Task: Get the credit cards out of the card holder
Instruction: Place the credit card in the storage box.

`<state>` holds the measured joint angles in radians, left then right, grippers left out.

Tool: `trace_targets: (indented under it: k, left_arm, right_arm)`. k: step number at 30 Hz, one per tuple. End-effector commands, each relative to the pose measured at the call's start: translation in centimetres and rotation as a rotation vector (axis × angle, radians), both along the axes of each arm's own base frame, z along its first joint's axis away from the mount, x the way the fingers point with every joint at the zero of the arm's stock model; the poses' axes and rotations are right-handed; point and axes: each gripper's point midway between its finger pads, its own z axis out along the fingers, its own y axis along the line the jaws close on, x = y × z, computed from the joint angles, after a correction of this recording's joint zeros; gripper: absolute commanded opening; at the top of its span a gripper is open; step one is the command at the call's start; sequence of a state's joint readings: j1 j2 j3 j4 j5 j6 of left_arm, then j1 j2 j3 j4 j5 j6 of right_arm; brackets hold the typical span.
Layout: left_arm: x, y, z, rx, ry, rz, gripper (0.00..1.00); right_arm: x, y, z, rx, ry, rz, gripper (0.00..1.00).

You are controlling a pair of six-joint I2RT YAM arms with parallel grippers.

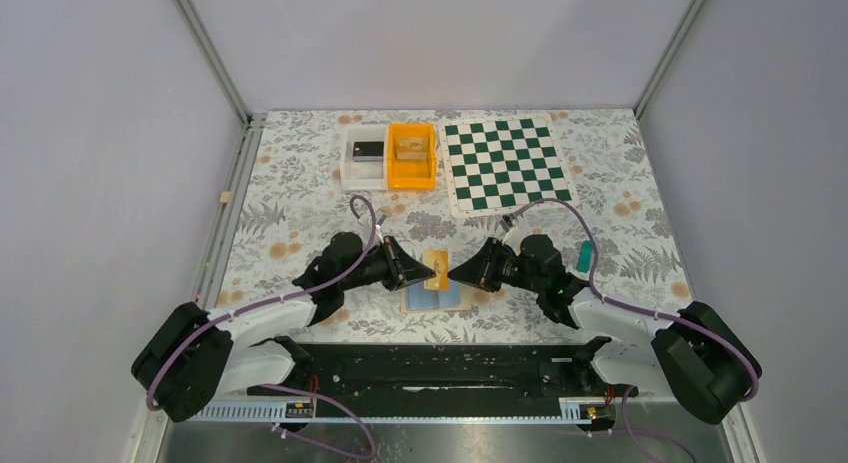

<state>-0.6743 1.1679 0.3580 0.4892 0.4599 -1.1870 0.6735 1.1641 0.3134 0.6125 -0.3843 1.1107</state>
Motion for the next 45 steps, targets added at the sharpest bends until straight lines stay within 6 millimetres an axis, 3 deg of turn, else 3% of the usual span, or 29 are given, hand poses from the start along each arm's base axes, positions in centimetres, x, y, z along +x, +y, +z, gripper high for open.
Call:
trace_targets:
  k: [1,5,9,15,26,35,37,41,42,45]
  left_arm:
    - [0.4,0.2,3.1,-0.010,-0.125,0.003,0.00]
    - [-0.8,0.7,3.8,0.084,-0.194,-0.089,0.00]
    - [-2.9,0.6,4.8,0.113,-0.232,-0.246,0.00]
    - [-4.5,0.4,5.5,0.100,-0.230,-0.357,0.00]
    - [-4.9,-0.2,5.9,0.055,-0.242,-0.405,0.00]
    - [-4.8,-0.4,5.4,0.045,-0.236,-0.408,0.00]
    - [-4.8,-0.4,5.3,0.044,-0.232,-0.411,0.00]
    - [-4.7,-0.4,5.3,0.051,-0.226,-0.407,0.03]
    - [-4.6,-0.4,5.4,0.057,-0.226,-0.401,0.08]
    - [-3.9,-0.1,5.8,0.091,-0.247,-0.357,0.33]
  right_arm:
    - [-0.2,-0.1,2.6,0.003,-0.157,0.149,0.26]
    - [-0.4,-1.1,4.6,-0.041,-0.238,0.279,0.41]
    - [-0.6,-0.8,7.3,-0.077,-0.330,0.392,0.50]
    - [-1.0,0.2,9.7,-0.035,-0.390,0.542,0.64]
    - [-1.7,1.2,8.4,-0.014,-0.310,0.696,0.67]
    - [-3.9,2.0,6.9,0.033,-0.273,0.774,0.61]
    - [-4.0,2.1,6.9,0.041,-0.272,0.772,0.47]
    - [-3.6,2.2,7.3,0.043,-0.271,0.740,0.06]
    - [-3.4,2.3,7.5,0.044,-0.269,0.724,0.00]
    - [-2.7,2.6,8.1,0.059,-0.252,0.653,0.00]
